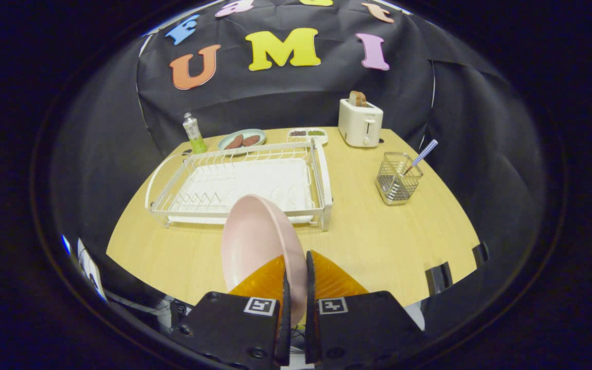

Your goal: Take the plate from the dish rack, then take the spoon from the basket and place it into the plate.

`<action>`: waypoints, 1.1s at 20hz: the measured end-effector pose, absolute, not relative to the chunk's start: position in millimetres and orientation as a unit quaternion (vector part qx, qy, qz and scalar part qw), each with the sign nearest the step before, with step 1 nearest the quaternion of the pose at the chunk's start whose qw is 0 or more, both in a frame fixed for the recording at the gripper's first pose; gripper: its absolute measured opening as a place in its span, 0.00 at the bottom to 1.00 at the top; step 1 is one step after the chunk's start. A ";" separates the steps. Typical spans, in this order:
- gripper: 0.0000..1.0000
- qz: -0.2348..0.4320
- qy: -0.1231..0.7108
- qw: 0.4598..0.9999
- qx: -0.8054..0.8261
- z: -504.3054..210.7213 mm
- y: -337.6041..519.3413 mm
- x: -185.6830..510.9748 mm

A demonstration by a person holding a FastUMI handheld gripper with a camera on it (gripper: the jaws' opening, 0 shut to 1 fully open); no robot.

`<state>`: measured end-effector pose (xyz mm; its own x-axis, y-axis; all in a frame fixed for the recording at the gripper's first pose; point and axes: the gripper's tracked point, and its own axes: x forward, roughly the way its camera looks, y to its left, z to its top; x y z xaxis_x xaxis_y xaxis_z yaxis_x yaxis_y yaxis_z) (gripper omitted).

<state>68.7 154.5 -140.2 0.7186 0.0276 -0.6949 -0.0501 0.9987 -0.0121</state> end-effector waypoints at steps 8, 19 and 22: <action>0.24 0.045 0.393 0.918 0.021 -190.9 129.6 83.1; 0.33 0.046 0.388 0.920 0.027 -219.3 113.8 98.1; 0.48 0.053 0.343 0.937 0.032 -200.7 110.1 104.6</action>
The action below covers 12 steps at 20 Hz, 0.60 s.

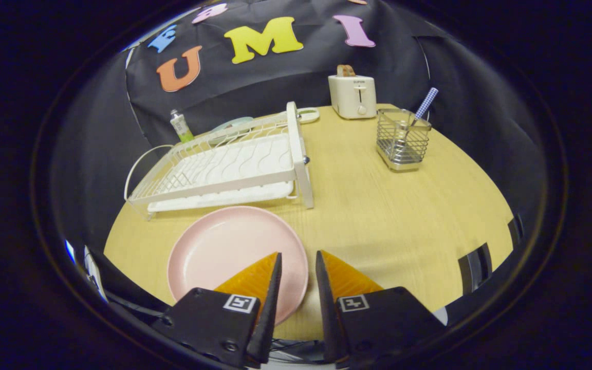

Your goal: Take the plate from the dish rack, then take the spoon from the basket and place it into the plate.

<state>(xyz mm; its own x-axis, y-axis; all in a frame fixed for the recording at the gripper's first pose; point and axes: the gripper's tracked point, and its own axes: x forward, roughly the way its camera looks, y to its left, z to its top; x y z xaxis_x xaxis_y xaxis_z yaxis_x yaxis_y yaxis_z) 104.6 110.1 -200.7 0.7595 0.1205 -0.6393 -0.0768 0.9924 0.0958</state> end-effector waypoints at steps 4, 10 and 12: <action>0.92 0.022 0.255 0.967 0.002 -170.4 83.5 121.4; 0.99 0.004 0.169 0.986 0.008 -138.6 50.7 140.5; 1.00 -0.001 0.147 0.989 -0.003 -128.7 34.1 151.8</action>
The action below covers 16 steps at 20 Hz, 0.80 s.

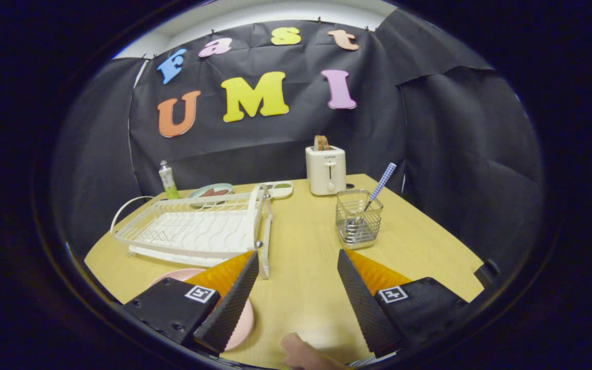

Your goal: Take the plate from the dish rack, then take the spoon from the basket and place it into the plate.

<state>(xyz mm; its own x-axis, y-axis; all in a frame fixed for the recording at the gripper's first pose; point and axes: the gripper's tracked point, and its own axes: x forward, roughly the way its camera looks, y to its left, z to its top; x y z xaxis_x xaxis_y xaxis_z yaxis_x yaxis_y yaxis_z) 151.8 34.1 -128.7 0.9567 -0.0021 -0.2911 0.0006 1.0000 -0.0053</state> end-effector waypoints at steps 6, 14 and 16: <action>1.00 -0.055 0.092 0.994 -0.009 -99.9 -43.7 204.4; 0.99 -0.045 0.080 0.996 0.018 -80.0 -90.3 270.8; 0.99 -0.048 0.069 0.996 0.019 -74.5 -95.8 294.1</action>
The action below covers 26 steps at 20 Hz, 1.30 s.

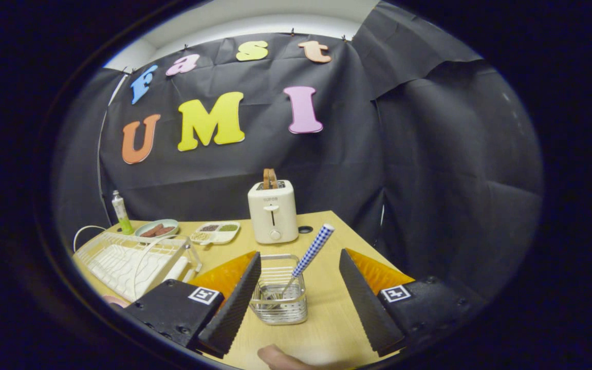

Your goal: Take the plate from the dish rack, then take the spoon from the basket and place it into the plate.

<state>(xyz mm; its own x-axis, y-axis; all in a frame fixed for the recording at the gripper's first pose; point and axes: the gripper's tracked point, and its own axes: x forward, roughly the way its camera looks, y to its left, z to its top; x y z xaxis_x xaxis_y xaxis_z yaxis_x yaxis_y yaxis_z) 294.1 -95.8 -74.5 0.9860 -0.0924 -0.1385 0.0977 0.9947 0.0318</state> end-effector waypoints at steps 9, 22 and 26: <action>0.40 -0.060 0.076 0.994 0.045 -83.6 -107.0 346.3; 0.16 -0.045 0.008 0.999 0.003 4.9 -60.0 311.3; 0.16 -0.039 -0.023 0.999 0.008 49.8 -41.6 277.4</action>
<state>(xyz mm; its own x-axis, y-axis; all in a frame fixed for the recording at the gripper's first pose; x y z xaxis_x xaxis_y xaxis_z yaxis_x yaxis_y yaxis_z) 277.4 -41.6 49.8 0.9959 -0.0779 0.0459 0.0771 0.9969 0.0184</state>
